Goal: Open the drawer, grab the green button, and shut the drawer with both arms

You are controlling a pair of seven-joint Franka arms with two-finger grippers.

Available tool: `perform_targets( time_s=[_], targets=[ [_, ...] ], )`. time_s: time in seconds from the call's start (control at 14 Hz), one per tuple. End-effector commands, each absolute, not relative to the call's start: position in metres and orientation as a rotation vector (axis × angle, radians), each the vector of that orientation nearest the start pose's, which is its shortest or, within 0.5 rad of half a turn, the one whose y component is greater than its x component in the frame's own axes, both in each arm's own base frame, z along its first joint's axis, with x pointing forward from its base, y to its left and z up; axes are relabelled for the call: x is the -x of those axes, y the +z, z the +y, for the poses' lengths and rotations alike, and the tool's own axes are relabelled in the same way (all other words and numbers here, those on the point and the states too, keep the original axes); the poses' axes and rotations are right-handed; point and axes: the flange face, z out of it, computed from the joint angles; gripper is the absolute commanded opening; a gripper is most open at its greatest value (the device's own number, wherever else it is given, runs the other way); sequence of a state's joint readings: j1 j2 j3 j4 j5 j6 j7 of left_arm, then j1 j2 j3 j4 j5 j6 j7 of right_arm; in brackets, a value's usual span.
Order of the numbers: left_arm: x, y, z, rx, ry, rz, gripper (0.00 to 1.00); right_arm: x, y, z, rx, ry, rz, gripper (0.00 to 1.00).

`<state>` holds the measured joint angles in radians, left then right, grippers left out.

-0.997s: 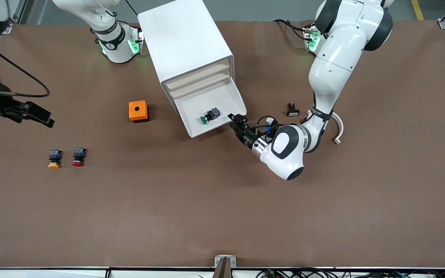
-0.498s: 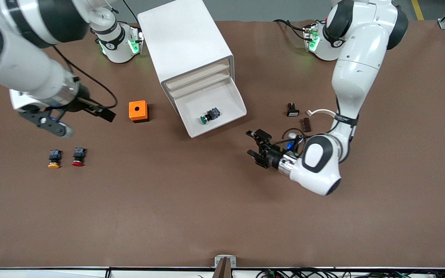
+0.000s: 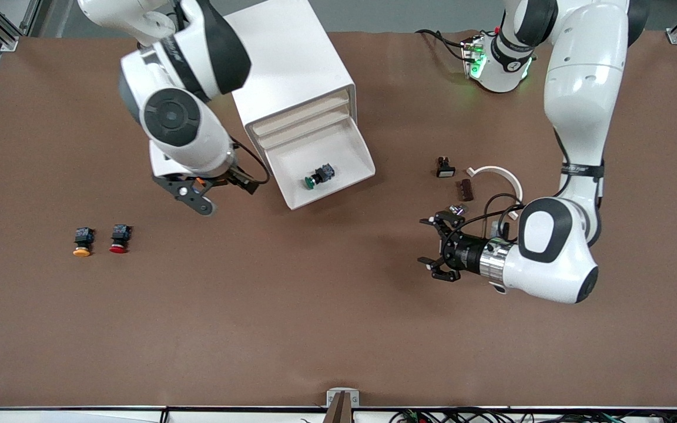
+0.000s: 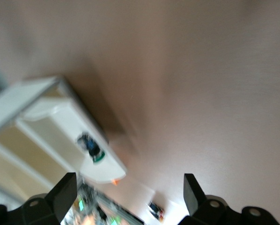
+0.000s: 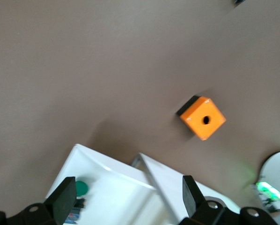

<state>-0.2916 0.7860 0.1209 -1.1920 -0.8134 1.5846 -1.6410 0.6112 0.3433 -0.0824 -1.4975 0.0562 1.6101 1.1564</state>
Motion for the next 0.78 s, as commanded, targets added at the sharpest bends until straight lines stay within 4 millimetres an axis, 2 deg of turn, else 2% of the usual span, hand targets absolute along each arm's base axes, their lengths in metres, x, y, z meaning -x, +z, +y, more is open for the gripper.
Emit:
perform_targets(
  time_s=[0.0, 0.14, 0.21, 0.36, 0.5, 0.71],
  targets=[
    [-0.687, 0.350, -0.204, -2.145, -0.939, 1.837, 1.00, -0.525, 0.427, 0.361, 3.060, 0.195, 1.117, 1.00],
    [-0.684, 0.372, -0.193, -2.335, -0.784, 1.706, 1.00, -0.512, 0.402, 0.389, 2.990, 0.130, 1.223, 1.00],
    [-0.681, 0.392, -0.192, -2.431, -0.699, 1.621, 1.00, -0.506, 0.389, 0.403, 2.980, 0.119, 1.250, 1.00],
    [-0.674, 0.420, -0.189, -2.527, -0.623, 1.459, 1.00, -0.492, 0.373, 0.426, 2.993, 0.115, 1.246, 1.00],
    [-0.672, 0.438, -0.181, -2.582, -0.575, 1.303, 1.00, -0.489, 0.359, 0.437, 2.957, 0.097, 1.303, 1.00],
    [-0.672, 0.454, -0.169, -2.688, -0.451, 1.297, 1.00, -0.476, 0.338, 0.460, 2.933, 0.080, 1.355, 1.00]
  ],
)
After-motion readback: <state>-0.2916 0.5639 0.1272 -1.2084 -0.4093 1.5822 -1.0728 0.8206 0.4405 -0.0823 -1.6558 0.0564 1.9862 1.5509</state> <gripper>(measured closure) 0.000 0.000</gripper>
